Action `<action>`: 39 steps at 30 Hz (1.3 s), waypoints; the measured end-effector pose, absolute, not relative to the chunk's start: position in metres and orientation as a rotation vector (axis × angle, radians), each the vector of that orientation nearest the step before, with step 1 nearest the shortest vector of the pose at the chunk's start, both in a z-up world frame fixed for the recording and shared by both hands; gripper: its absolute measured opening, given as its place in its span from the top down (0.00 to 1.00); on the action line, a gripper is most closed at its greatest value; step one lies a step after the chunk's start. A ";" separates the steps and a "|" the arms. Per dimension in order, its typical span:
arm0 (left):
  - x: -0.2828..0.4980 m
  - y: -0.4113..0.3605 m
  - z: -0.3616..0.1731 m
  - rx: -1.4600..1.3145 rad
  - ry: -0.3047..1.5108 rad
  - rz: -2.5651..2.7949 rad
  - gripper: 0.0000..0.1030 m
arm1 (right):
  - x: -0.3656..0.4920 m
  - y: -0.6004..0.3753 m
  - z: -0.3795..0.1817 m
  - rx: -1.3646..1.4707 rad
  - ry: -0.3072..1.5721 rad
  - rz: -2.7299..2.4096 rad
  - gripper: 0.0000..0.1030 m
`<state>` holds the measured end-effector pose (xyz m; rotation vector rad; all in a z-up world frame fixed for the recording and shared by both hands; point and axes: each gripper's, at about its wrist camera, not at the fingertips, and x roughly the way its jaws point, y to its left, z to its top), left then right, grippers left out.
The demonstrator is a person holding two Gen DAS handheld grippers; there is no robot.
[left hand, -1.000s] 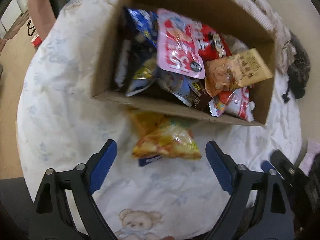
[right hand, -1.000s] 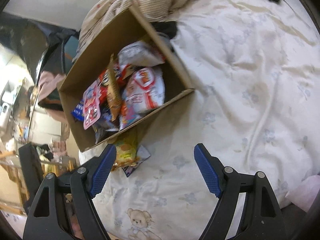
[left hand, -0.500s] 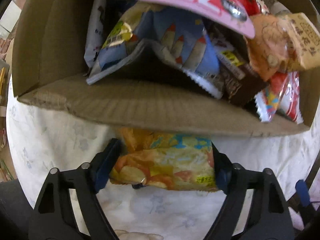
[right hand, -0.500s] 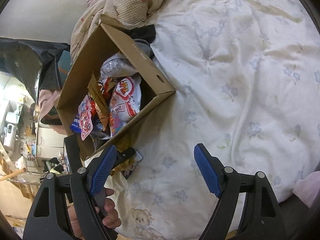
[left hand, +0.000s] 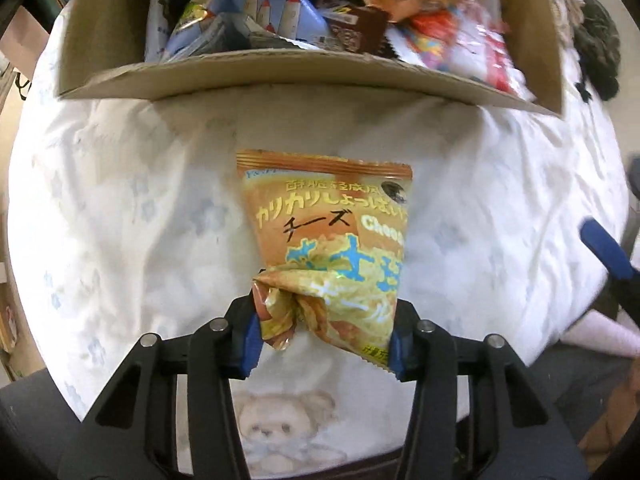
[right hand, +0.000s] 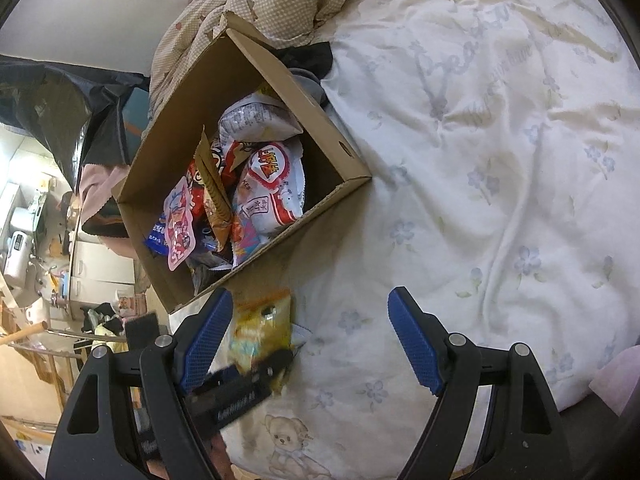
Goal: Organize snacks
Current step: 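Grasp and lift the yellow cheese chip bag with the left gripper, then grasp the small white bar with the right gripper while the left gripper holds the chip bag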
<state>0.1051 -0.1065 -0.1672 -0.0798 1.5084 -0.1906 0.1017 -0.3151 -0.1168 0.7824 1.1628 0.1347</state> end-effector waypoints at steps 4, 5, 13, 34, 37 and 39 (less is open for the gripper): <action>0.088 -0.098 -0.139 -0.060 1.436 -0.213 0.58 | 0.101 -0.314 -0.117 0.783 1.164 0.139 0.20; 0.084 -0.093 -0.130 -0.053 1.413 -0.214 0.58 | 0.101 -0.313 -0.116 0.779 1.165 0.141 0.20; 0.084 -0.021 -0.084 -0.072 1.287 -0.131 0.58 | 0.107 -0.283 -0.129 0.747 1.247 0.194 0.20; 0.078 0.030 -0.069 -0.174 1.177 -0.095 0.58 | 0.125 -0.142 -0.200 0.339 1.513 0.223 0.48; 0.078 0.027 -0.065 -0.169 1.161 -0.104 0.58 | 0.120 -0.137 -0.197 0.257 1.482 0.215 0.59; 0.079 0.027 -0.064 -0.173 1.158 -0.102 0.58 | 0.116 -0.137 -0.197 0.196 1.463 0.211 0.70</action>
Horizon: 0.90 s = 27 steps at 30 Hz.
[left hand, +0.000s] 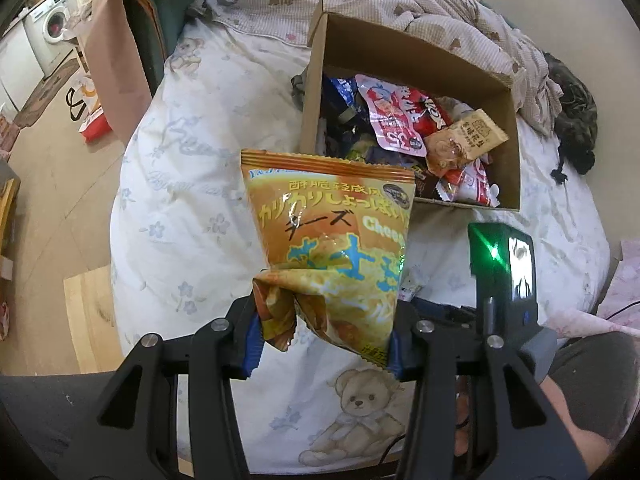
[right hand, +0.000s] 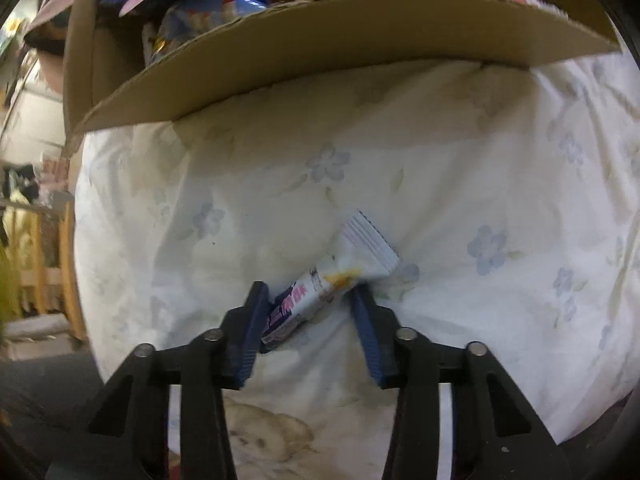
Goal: Organize snacks
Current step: 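Grasp the small white bar with the right gripper while the left gripper holds the chip bag, then carry the chip bag and white bar over the box with both grippers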
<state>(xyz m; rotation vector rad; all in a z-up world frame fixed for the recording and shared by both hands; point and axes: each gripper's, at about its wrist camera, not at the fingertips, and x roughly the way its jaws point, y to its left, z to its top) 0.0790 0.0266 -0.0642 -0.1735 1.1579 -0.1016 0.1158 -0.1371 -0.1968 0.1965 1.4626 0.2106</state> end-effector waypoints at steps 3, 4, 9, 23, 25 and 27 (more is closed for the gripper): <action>0.079 0.030 -0.066 -0.193 1.168 -0.095 0.57 | 0.111 -0.135 -0.193 0.104 1.441 0.223 0.79; 0.079 0.031 -0.067 -0.197 1.172 -0.092 0.57 | 0.112 -0.136 -0.193 0.094 1.438 0.223 0.80; 0.079 0.032 -0.070 -0.195 1.175 -0.079 0.57 | 0.105 -0.149 -0.187 0.127 1.421 0.237 0.83; 0.082 0.031 -0.081 -0.178 1.189 -0.031 0.57 | 0.092 -0.175 -0.149 0.292 1.309 0.305 0.83; 0.082 0.031 -0.081 -0.167 1.182 -0.023 0.57 | 0.089 -0.179 -0.142 0.312 1.295 0.312 0.83; 0.081 0.031 -0.082 -0.159 1.176 -0.017 0.57 | 0.087 -0.186 -0.135 0.335 1.283 0.315 0.83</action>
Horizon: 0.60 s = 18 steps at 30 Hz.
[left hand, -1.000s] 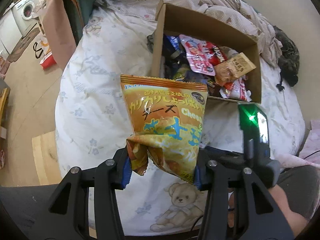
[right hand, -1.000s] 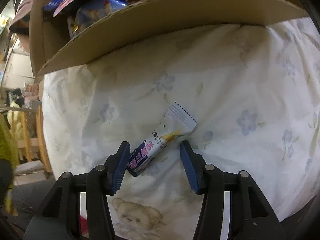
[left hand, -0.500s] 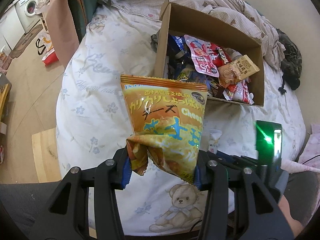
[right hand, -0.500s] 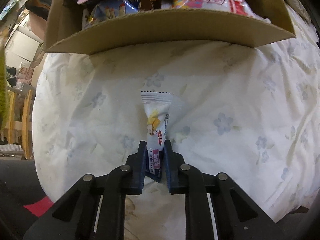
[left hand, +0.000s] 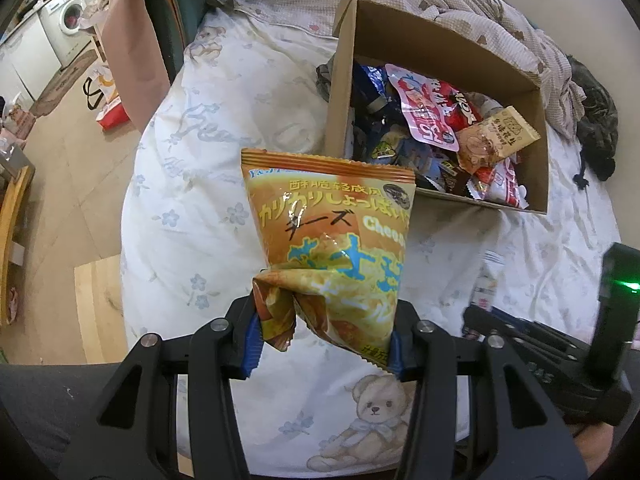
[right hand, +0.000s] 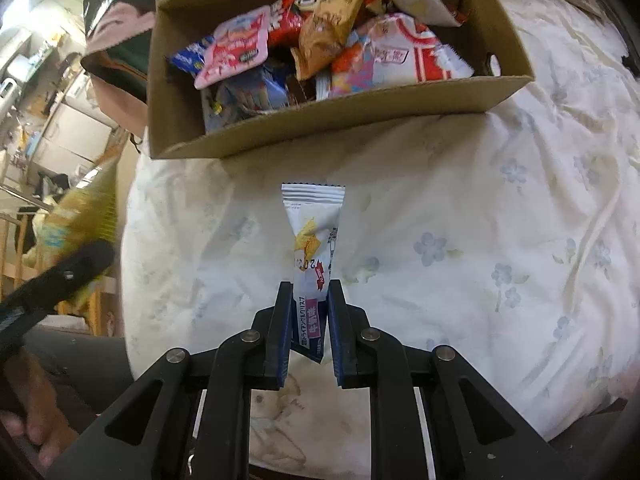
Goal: Organize snacks
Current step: 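Carry the chip bag and white bar over the box with both grippers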
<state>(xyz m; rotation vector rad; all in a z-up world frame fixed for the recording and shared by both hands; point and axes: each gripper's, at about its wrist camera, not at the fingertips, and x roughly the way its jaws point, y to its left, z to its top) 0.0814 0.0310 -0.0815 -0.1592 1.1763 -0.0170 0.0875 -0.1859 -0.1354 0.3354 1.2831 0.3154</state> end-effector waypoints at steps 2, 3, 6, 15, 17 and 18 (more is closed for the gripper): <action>0.080 0.031 -0.082 -0.148 1.169 -0.007 0.57 | 0.084 -0.191 -0.131 0.354 1.273 0.319 0.83; 0.080 0.032 -0.082 -0.144 1.167 -0.003 0.57 | 0.083 -0.196 -0.128 0.364 1.265 0.321 0.83; 0.081 0.035 -0.082 -0.142 1.158 0.012 0.57 | 0.081 -0.205 -0.116 0.389 1.231 0.329 0.83; 0.082 0.042 -0.070 -0.144 1.097 0.039 0.57 | 0.081 -0.233 -0.058 0.413 0.999 0.338 0.83; 0.081 0.041 -0.063 -0.136 1.062 0.038 0.57 | 0.083 -0.244 -0.046 0.416 0.951 0.322 0.83; 0.081 0.041 -0.060 -0.133 1.048 0.036 0.57 | 0.084 -0.247 -0.043 0.424 0.938 0.318 0.83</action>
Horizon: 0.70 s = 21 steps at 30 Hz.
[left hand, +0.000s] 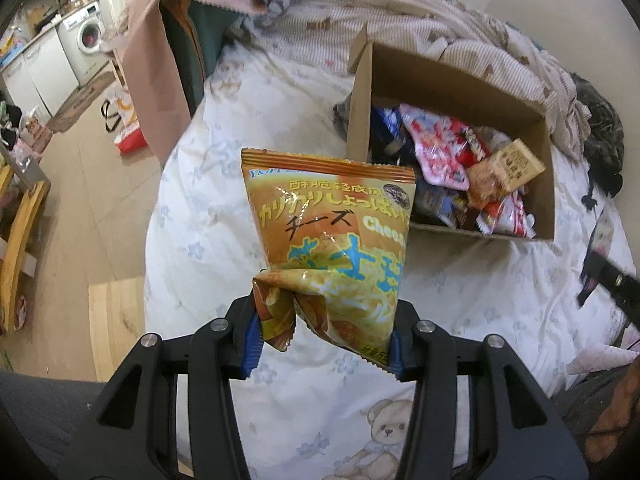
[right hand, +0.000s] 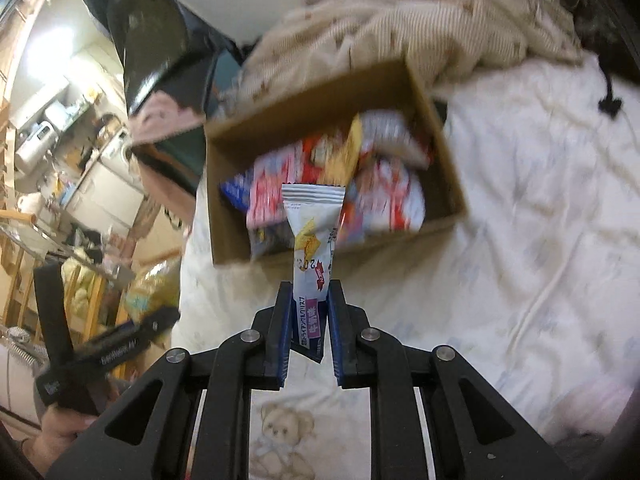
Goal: Organize snacks
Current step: 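Carry the chip bag and white bar over the box with both grippers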
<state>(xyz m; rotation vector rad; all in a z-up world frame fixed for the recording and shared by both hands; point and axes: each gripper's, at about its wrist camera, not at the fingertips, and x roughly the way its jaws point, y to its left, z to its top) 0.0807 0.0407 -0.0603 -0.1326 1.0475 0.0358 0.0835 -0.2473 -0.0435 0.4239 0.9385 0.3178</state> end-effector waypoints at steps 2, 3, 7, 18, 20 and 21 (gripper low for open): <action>0.082 0.039 -0.055 -0.131 1.029 0.025 0.57 | 0.090 -0.259 -0.036 0.452 0.909 0.308 0.83; 0.082 0.038 -0.053 -0.130 1.023 0.018 0.57 | 0.093 -0.264 -0.033 0.450 0.899 0.298 0.83; 0.091 0.034 -0.041 -0.100 0.999 0.001 0.57 | 0.108 -0.277 -0.025 0.430 0.863 0.277 0.83; 0.144 0.017 -0.015 -0.073 0.940 -0.028 0.57 | 0.158 -0.296 -0.019 0.446 0.815 0.244 0.83; 0.156 0.009 -0.012 -0.060 0.926 -0.043 0.57 | 0.167 -0.295 -0.022 0.441 0.825 0.248 0.83; 0.161 0.006 -0.011 -0.057 0.922 -0.049 0.57 | 0.172 -0.294 -0.024 0.437 0.831 0.247 0.83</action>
